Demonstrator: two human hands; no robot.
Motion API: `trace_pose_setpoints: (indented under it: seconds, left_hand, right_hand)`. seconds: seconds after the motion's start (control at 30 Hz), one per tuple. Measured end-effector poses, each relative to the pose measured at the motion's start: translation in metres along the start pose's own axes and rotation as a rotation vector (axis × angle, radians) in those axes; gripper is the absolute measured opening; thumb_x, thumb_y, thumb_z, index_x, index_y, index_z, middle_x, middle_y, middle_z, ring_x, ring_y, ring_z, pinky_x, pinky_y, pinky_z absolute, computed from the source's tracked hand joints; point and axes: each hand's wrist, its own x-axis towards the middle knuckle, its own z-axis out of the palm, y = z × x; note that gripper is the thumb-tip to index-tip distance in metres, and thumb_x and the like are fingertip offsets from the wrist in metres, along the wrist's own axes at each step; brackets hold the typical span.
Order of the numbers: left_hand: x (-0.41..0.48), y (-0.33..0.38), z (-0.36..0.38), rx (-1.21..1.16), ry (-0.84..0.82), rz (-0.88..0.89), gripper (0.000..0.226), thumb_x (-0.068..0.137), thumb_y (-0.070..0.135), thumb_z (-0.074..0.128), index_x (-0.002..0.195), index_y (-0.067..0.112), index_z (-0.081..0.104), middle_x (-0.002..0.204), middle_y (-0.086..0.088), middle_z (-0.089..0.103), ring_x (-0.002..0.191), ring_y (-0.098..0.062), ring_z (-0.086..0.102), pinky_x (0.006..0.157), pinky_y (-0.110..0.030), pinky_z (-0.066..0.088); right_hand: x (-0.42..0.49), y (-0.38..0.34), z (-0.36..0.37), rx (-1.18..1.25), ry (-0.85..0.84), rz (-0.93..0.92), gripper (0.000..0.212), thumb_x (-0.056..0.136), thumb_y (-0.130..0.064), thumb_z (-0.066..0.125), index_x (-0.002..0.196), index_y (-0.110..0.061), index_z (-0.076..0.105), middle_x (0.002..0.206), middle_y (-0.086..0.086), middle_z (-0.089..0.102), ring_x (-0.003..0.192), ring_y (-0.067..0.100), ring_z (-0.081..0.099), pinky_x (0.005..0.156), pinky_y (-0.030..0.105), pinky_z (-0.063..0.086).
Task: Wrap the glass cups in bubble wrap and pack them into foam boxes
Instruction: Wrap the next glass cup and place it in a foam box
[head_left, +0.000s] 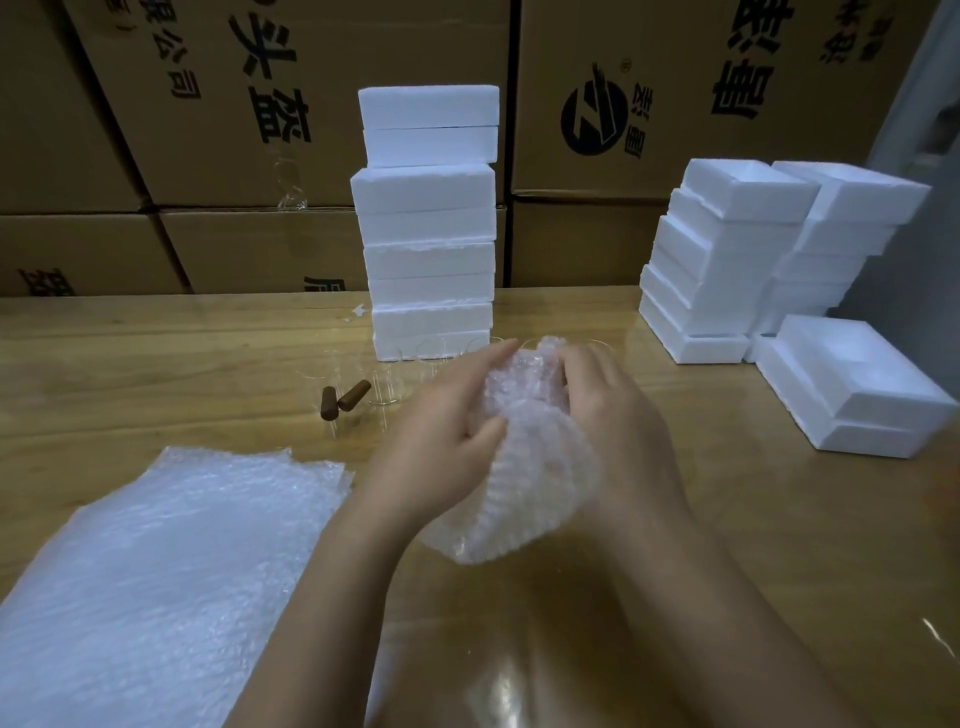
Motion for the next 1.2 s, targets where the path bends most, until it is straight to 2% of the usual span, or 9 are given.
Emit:
trace_pose_setpoints:
  seconds: [0.2,0.3,0.4,0.47,0.63,0.8,0.9,1.0,1.2]
  left_hand:
    - [0.005,-0.002,-0.008,-0.338,0.191,-0.12,0.03,0.085,0.017,0.059,0.099,0.043,0.061,0.095,0.025,0.066,0.085,0.006,0.063,0.069,-0.01,0.048]
    - [0.003,-0.004,-0.011,-0.286,0.215,-0.094,0.035,0.08,0.013,0.065,0.095,0.044,0.063,0.094,0.02,0.067,0.087,0.003,0.063,0.07,-0.013,0.049]
    - [0.002,0.0,-0.012,-0.04,0.159,0.001,0.041,0.079,0.015,0.067,0.099,0.049,0.055,0.097,0.026,0.061,0.092,0.011,0.057,0.073,-0.004,0.041]
    - [0.002,0.003,-0.01,0.069,0.153,0.021,0.046,0.083,0.011,0.068,0.105,0.048,0.053,0.098,0.03,0.058,0.092,0.012,0.055,0.074,-0.005,0.041]
    - [0.001,0.005,-0.007,-0.01,0.255,-0.084,0.042,0.087,0.012,0.063,0.102,0.049,0.05,0.09,0.024,0.061,0.082,0.011,0.057,0.065,-0.01,0.045]
    - [-0.001,0.007,-0.009,-0.074,0.267,-0.138,0.034,0.086,0.014,0.054,0.105,0.042,0.055,0.098,0.019,0.063,0.089,0.002,0.058,0.075,-0.021,0.049]
    - [-0.001,0.01,-0.008,-0.022,0.219,-0.162,0.04,0.089,0.009,0.045,0.114,0.038,0.056,0.111,0.014,0.062,0.097,-0.007,0.057,0.083,-0.034,0.05]
    - [-0.002,0.012,-0.01,0.064,0.077,-0.106,0.06,0.081,-0.007,0.05,0.126,0.032,0.052,0.119,0.012,0.06,0.102,-0.009,0.057,0.083,-0.029,0.049]
    - [-0.008,0.015,-0.021,-0.248,-0.242,-0.046,0.066,0.073,0.044,0.061,0.135,0.049,0.04,0.136,0.025,0.046,0.125,0.004,0.044,0.101,-0.022,0.039]
  right_hand:
    - [-0.003,-0.005,0.0,0.355,-0.13,-0.068,0.048,0.077,-0.034,0.062,0.121,-0.023,0.05,0.114,-0.008,0.048,0.104,0.011,0.051,0.08,0.03,0.048]
    - [0.0,-0.002,-0.005,0.658,-0.268,0.054,0.048,0.067,-0.06,0.057,0.109,-0.043,0.043,0.119,-0.022,0.048,0.112,-0.008,0.048,0.09,0.016,0.044]
    - [0.001,0.0,-0.006,0.93,-0.351,0.187,0.064,0.063,-0.069,0.061,0.121,-0.048,0.042,0.13,-0.021,0.048,0.118,-0.005,0.05,0.092,0.022,0.047]
    - [0.0,-0.002,-0.005,0.876,-0.29,0.14,0.05,0.074,-0.061,0.06,0.121,-0.049,0.047,0.129,-0.023,0.052,0.119,0.002,0.052,0.094,0.029,0.048]
    - [-0.005,-0.011,-0.002,0.87,-0.111,-0.005,0.006,0.089,-0.026,0.058,0.093,-0.027,0.062,0.124,-0.024,0.056,0.117,0.001,0.053,0.082,0.014,0.046]
    - [-0.006,-0.014,-0.007,0.701,-0.193,-0.1,0.024,0.078,-0.039,0.05,0.101,-0.032,0.054,0.13,-0.029,0.047,0.121,-0.006,0.045,0.095,0.028,0.047]
    - [-0.006,-0.013,-0.008,0.585,-0.186,-0.09,0.029,0.071,-0.019,0.047,0.098,-0.03,0.048,0.126,-0.028,0.044,0.103,0.011,0.055,0.081,0.043,0.052]
    - [-0.007,-0.01,-0.005,0.526,-0.089,-0.085,0.028,0.072,-0.006,0.051,0.094,-0.024,0.046,0.12,-0.017,0.049,0.092,0.011,0.052,0.07,0.048,0.05]
    - [-0.005,-0.001,-0.005,0.395,0.061,0.062,0.055,0.063,0.015,0.05,0.084,-0.034,0.034,0.098,-0.017,0.048,0.08,0.012,0.047,0.066,0.049,0.049]
